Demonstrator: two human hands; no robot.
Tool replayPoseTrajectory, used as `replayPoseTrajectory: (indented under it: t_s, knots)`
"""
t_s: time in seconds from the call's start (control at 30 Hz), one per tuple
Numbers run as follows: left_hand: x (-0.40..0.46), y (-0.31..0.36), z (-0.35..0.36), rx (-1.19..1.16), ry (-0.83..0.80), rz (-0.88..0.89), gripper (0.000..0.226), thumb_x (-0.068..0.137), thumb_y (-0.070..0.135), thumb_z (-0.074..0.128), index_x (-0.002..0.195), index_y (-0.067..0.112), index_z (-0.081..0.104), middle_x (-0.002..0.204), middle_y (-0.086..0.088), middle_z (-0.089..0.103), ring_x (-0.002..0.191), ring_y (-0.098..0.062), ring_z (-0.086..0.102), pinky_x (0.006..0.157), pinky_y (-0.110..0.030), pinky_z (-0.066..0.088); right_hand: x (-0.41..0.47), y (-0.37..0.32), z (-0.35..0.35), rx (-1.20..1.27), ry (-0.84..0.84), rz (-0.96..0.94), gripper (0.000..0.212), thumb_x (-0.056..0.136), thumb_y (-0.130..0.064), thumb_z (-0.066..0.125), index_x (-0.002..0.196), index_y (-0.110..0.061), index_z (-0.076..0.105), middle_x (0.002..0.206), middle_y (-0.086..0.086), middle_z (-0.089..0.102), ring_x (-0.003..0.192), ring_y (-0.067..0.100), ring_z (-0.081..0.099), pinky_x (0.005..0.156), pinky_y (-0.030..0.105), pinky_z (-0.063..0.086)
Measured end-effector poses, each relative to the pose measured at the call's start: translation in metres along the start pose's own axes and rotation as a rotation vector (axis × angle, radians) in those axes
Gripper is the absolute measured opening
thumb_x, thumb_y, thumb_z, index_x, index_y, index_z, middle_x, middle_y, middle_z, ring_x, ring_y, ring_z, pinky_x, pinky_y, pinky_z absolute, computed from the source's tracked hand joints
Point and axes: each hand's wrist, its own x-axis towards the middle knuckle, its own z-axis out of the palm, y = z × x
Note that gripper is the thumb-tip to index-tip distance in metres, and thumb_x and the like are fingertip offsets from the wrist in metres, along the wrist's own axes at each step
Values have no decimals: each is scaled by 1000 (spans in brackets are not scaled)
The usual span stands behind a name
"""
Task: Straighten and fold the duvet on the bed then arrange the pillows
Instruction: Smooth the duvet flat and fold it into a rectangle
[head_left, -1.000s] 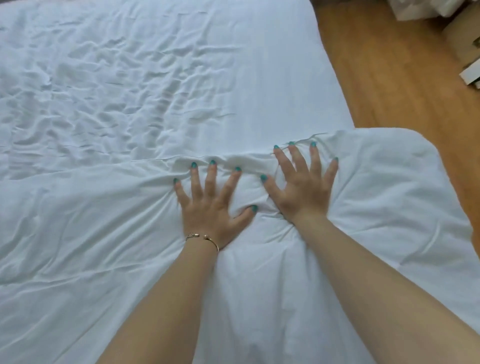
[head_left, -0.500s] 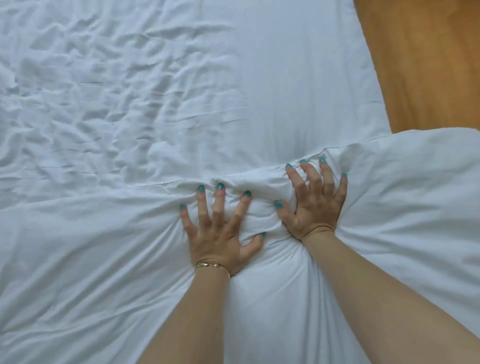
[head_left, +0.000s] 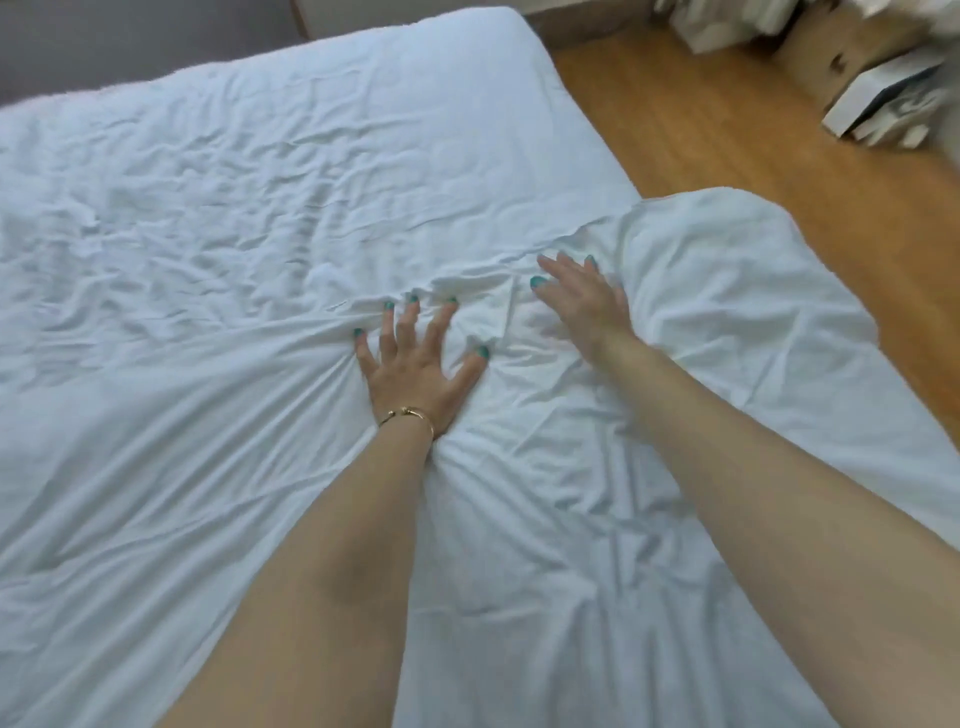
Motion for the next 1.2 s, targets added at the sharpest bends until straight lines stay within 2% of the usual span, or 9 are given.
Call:
replayPoseTrajectory:
  t_s: [0.2, 0.33, 0.4, 0.53, 0.6, 0.8, 0.97, 1.1, 1.2]
  knots:
    - [-107, 47, -37, -78, -26, -50, 58, 98, 41, 30, 153, 32, 14, 162, -5, -1, 147, -29, -11, 117, -54, -2, -238, 57, -45, -408, -134, 134, 62, 89, -69, 38, 146, -56, 15, 160, -17, -13, 147, 13, -17, 116, 52, -11]
    - [-252, 93, -26, -119, -150, 204, 65, 85, 69, 32, 146, 49, 25, 162, -2, 8, 147, -33, -6, 107, -65, -12, -286, 108, -50, -476, -204, 361, 67, 86, -77, 29, 143, -61, -4, 158, -20, -19, 147, 17, -17, 115, 60, -2]
    - [-287, 93, -14, -39, -292, 152, 75, 77, 82, 28, 146, 52, 21, 162, -2, 4, 147, -38, -8, 103, -73, -10, -291, 117, -41, -488, -238, 367, 67, 86, -78, 23, 141, -62, -11, 157, -21, -22, 146, 17, -20, 115, 59, -2]
    - [-277, 88, 5, 53, -362, 97, 82, 73, 90, 11, 140, 57, -22, 149, 4, -43, 133, -36, -43, 97, -75, -20, -283, 120, -30, -536, -248, 357, 66, 86, -78, 16, 140, -60, -18, 156, -19, -25, 145, 21, -23, 113, 61, -4]
    - [-268, 97, 5, 37, -394, 57, 84, 70, 93, 7, 137, 56, -29, 144, 4, -50, 128, -35, -49, 96, -74, -23, -280, 125, -29, -559, -208, 326, 66, 86, -78, 15, 139, -60, -20, 157, -18, -24, 146, 22, -21, 113, 61, -4]
    - [-271, 99, 4, 71, -388, 9, 84, 70, 91, 16, 139, 60, -20, 151, 7, -40, 133, -31, -45, 99, -72, -22, -267, 158, -56, -549, -105, 113, 78, 76, -83, 9, 147, -53, -7, 160, -14, -17, 148, 13, -15, 117, 47, -5]
    - [-264, 149, -12, -168, -229, -165, 80, 69, 79, 15, 144, 51, 21, 159, 4, -1, 145, -23, -18, 110, -68, -6, -242, 200, -96, -438, -59, 249, 74, 83, -82, 22, 144, -57, -10, 159, -16, -20, 146, 14, -21, 117, 53, -7]
    - [-230, 221, -4, -126, -260, -2, 69, 81, 74, 20, 146, 54, 5, 160, 5, -14, 145, -23, -21, 108, -69, -7, -224, 224, -111, -358, -114, 227, 79, 76, -87, 24, 139, -62, -17, 157, -21, -21, 147, 15, -19, 117, 55, 0]
    - [-199, 255, 16, 43, -249, 160, 70, 85, 74, 21, 147, 52, -3, 161, 0, -16, 145, -28, -22, 103, -74, -9, -214, 239, -115, -247, -109, 181, 78, 77, -83, 32, 142, -62, -7, 158, -22, -13, 148, 16, -10, 119, 49, 8]
